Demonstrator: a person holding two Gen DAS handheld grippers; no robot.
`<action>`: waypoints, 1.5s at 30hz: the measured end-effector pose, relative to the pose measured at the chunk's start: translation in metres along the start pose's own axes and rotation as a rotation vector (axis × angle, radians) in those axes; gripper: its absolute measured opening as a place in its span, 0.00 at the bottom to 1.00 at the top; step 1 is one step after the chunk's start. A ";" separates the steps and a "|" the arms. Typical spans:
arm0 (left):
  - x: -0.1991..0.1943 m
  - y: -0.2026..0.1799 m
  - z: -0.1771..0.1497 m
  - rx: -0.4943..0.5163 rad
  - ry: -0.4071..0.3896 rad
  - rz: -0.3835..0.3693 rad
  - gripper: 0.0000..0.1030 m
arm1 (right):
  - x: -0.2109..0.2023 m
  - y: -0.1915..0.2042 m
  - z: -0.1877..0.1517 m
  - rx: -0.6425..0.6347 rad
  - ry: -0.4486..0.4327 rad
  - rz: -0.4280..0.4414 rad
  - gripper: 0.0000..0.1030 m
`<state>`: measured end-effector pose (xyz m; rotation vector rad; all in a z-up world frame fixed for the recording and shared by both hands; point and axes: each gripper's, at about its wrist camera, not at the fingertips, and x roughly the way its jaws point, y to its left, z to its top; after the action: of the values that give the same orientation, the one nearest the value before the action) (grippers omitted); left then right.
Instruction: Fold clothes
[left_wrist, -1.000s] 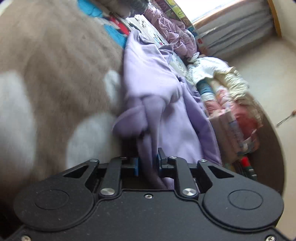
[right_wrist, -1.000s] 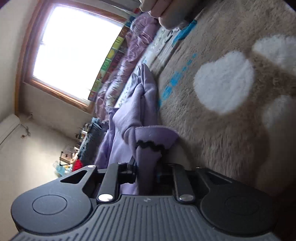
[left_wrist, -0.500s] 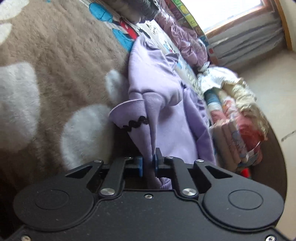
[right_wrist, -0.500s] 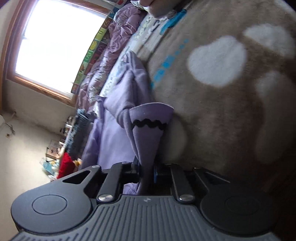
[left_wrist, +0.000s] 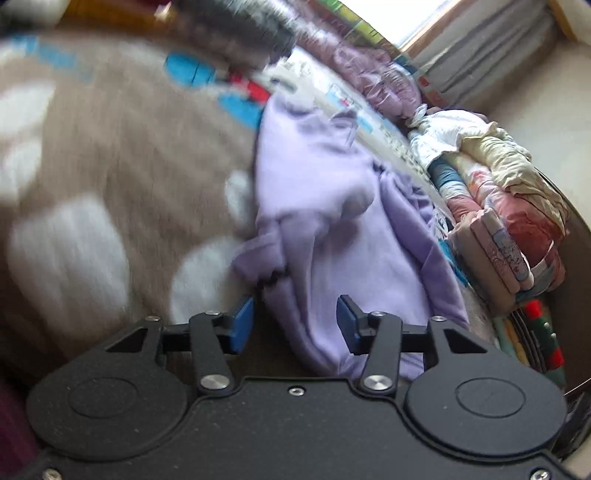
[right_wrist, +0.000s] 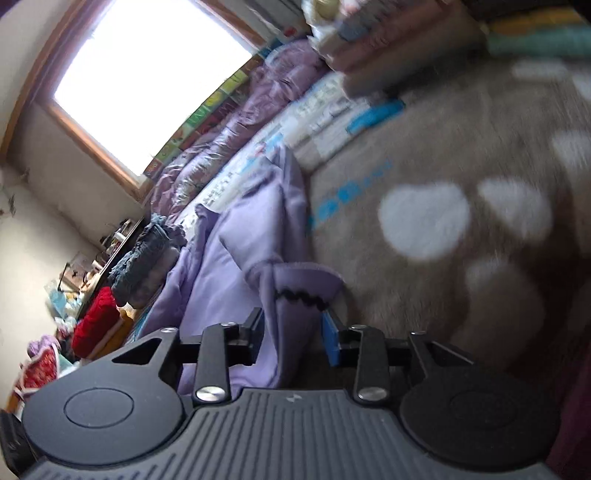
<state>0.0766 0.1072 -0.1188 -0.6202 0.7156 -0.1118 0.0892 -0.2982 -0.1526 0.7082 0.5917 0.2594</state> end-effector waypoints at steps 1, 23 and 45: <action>-0.001 -0.002 0.005 0.016 -0.009 0.003 0.46 | 0.003 0.004 0.006 -0.039 -0.007 0.006 0.40; 0.103 -0.005 0.148 0.185 0.018 0.094 0.56 | 0.090 -0.020 0.071 -0.081 0.018 0.124 0.60; 0.238 0.020 0.243 0.155 0.104 0.057 0.24 | 0.111 -0.016 0.051 -0.160 -0.013 0.168 0.90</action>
<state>0.4112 0.1715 -0.1267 -0.4480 0.8161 -0.1458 0.2095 -0.2912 -0.1797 0.6051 0.4936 0.4526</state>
